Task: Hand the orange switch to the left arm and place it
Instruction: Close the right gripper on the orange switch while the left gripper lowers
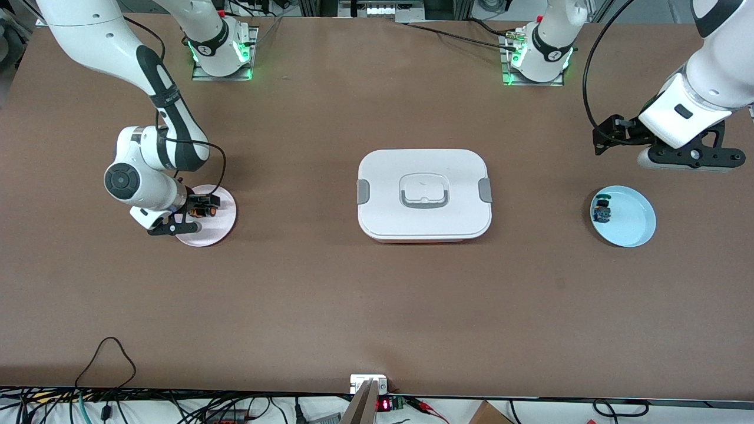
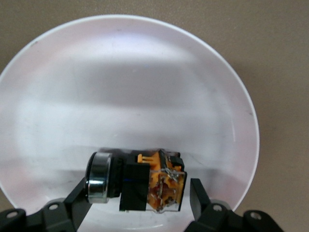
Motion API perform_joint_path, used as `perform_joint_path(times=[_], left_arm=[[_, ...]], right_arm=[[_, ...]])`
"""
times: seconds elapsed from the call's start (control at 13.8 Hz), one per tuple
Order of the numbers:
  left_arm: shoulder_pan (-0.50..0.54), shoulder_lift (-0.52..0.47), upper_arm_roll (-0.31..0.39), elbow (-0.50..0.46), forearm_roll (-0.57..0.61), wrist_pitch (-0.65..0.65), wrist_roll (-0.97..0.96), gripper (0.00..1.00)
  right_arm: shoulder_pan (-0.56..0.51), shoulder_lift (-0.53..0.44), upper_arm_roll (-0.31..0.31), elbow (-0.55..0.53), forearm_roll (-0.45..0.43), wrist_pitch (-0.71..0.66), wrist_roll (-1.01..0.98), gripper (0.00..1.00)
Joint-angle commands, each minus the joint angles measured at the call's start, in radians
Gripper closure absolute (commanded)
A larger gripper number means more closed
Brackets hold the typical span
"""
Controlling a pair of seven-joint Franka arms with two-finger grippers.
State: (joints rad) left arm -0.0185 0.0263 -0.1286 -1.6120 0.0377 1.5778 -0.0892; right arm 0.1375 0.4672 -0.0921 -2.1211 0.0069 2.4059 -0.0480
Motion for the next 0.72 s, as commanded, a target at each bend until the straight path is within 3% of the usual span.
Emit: perform_joint_path(times=[0.0, 0.07, 0.14, 0.29, 0.65], left_arm=[[-0.004, 0.017, 0.0, 0.029, 0.011, -0.005, 0.02, 0.0], [-0.004, 0.017, 0.0, 0.029, 0.01, -0.005, 0.02, 0.0], [-0.003, 0.017, 0.0, 0.029, 0.01, -0.005, 0.02, 0.0], [-0.003, 0.018, 0.0, 0.029, 0.01, -0.005, 0.02, 0.0], [-0.001, 0.017, 0.001, 0.03, 0.014, -0.007, 0.02, 0.0]], right_arm=[[0.004, 0.005, 0.002, -0.01, 0.013, 0.009, -0.007, 0.6], [0.004, 0.002, 0.002, -0.008, 0.013, 0.006, -0.007, 0.78], [0.002, -0.011, 0.014, 0.003, 0.013, -0.008, -0.007, 0.89], [-0.001, -0.039, 0.055, 0.067, 0.034, -0.106, -0.009, 0.91], [0.001, -0.096, 0.075, 0.292, 0.059, -0.338, -0.055, 0.94]])
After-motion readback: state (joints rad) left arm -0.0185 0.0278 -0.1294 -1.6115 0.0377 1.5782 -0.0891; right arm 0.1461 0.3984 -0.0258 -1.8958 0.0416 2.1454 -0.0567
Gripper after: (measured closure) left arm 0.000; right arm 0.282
